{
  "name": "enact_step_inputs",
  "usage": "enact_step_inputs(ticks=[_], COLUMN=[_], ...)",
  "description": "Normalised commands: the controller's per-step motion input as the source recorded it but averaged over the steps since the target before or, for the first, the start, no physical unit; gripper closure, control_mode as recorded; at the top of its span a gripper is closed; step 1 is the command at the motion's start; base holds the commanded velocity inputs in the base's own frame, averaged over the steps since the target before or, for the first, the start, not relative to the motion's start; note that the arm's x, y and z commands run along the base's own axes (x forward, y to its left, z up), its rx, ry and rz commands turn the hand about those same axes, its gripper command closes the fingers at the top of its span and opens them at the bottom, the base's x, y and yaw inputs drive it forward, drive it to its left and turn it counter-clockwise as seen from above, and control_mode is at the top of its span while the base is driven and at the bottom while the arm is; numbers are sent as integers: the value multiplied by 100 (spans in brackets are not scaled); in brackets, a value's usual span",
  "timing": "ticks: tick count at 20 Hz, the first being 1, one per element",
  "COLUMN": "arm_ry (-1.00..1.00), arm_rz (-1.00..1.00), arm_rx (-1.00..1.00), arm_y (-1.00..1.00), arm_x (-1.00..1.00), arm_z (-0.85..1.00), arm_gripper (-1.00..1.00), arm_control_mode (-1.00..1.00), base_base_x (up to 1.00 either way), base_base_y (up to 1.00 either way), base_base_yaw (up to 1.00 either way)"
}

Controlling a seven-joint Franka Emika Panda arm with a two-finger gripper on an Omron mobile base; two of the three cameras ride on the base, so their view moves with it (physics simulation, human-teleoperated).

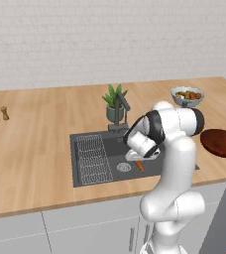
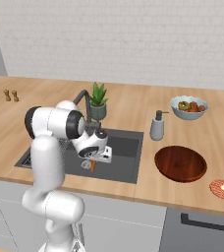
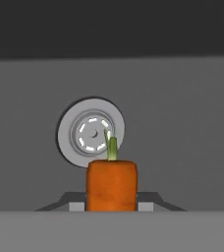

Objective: Pick the carrot from the sink and place it in the bowl. Then pick the bowl and place it in the microwave. Then close the microwave door and press the start button.

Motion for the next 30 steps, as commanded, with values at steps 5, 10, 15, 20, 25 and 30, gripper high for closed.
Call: enact_step_inputs(ticks=[5,10,15,20,25,30], arm_ry=[-2,0,0,0,2,-2], arm_rz=[-4,-6,-8,-15,-16,-12], arm_rx=[1,2,0,-3,-16,-18], arm_y=[-15,-29,-27,-28,-42,-48], arm_x=[-6,-12,-41,-56,-47,-27], arm_z=[89,99,94,93,56,61], arm_gripper=[100,100,100,100,100,100], arm_control_mode=[-100,-100,-100,-100,-100,-100], base_base_x=[0,0,0,0,0,0], base_base_y=[0,0,0,0,0,0], base_base_yaw=[0,0,0,0,0,0])
